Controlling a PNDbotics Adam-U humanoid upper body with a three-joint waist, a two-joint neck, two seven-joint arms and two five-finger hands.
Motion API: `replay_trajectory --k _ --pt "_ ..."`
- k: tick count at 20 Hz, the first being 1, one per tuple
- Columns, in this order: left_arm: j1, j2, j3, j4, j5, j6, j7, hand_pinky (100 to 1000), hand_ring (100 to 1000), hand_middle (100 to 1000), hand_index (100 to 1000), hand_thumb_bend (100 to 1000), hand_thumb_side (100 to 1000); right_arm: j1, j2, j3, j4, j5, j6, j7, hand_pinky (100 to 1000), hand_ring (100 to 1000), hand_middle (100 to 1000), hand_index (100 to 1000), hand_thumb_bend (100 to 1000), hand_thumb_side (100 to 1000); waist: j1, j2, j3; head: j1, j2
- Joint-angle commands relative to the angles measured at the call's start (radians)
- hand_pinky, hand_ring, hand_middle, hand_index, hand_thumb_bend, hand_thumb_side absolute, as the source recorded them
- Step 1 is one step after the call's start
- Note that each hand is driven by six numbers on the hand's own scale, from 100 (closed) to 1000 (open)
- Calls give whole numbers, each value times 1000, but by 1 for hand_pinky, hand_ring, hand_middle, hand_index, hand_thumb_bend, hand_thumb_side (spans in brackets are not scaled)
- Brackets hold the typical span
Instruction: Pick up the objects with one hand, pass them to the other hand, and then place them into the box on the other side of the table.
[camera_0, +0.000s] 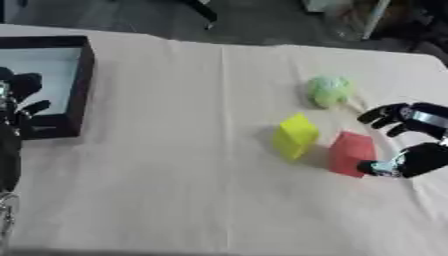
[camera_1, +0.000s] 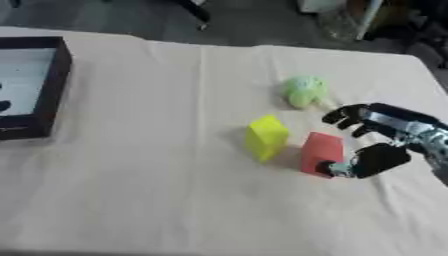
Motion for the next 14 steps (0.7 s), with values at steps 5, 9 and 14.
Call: replay_trajectory --k 5,9,14 --pt "-15 16 -1 -14 4 0 -4 798 866 728 698 100 815 -30 -21 3 37 52 0 4 860 920 887 890 504 281 -9 -21 3 -4 -12" --pt "-17 15 -2 -14 5 0 -5 798 867 729 699 100 815 -42 -19 11 67 72 -6 9 864 925 896 890 504 279 -8 -20 5 -16 -10" --pt "-17 14 -4 -14 5 1 -7 798 868 729 699 100 816 -60 -17 24 104 88 -17 17 867 927 897 890 506 283 -6 -17 7 -21 -11"
